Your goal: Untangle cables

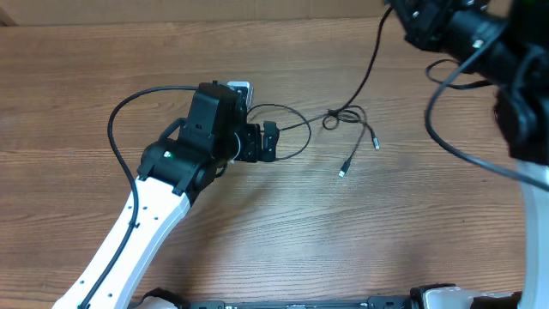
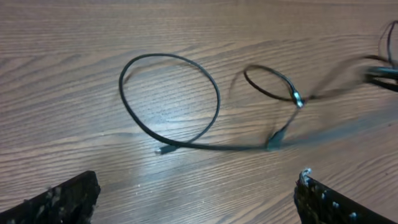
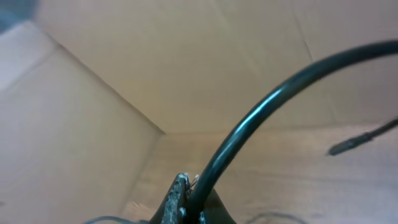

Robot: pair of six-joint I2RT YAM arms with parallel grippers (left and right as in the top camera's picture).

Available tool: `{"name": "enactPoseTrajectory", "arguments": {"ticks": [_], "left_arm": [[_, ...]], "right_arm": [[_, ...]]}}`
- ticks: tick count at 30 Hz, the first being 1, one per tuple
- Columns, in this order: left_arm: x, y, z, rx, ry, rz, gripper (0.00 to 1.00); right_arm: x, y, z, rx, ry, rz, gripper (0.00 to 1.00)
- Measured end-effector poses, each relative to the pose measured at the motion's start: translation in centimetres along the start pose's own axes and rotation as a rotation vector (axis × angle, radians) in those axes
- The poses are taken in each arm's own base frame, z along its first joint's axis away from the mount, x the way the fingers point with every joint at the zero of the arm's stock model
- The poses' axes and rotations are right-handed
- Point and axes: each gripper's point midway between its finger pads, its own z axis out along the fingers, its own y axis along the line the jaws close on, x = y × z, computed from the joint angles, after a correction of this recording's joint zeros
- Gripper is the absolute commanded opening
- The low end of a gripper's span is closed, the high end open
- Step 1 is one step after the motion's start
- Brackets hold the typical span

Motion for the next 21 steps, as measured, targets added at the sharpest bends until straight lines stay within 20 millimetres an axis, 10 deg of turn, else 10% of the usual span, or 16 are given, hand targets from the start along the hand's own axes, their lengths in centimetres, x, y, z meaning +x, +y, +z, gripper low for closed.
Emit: {"name": "enactPoseTrajectory", "arguments": {"ticks": [10,13,15,16,21], "left_arm": [[2.7,1.0,6.7,-0.012,0.166,-0.025,0.95],[3.9,1.1,9.5,0.007,0.22,-0.047,0.7],[4.8,1.0,11.0,0.027,0.257,-0.061,0.14],[5.2,1.0,11.6,0.036,0.274,-0.065,0.04],[6.0,0.9,12.6,0.053,0.308,-0.077,0.31]], "right_arm": [[-2.3,3.9,-3.5,-0.055,-0.069,-0.017,0.04],[-2.1,4.3,-3.6,-0.079,-0.056,-0.004,0.04],[-1.9,4.5,-3.6,-0.093,-0.045,0.008,0.04],[-1.9,4.6,-3.6,-0.097,-0.042,0.013,0.04],[-1.7,4.8,-3.6,-0.111,-0.032,0.023,0.04]]}}
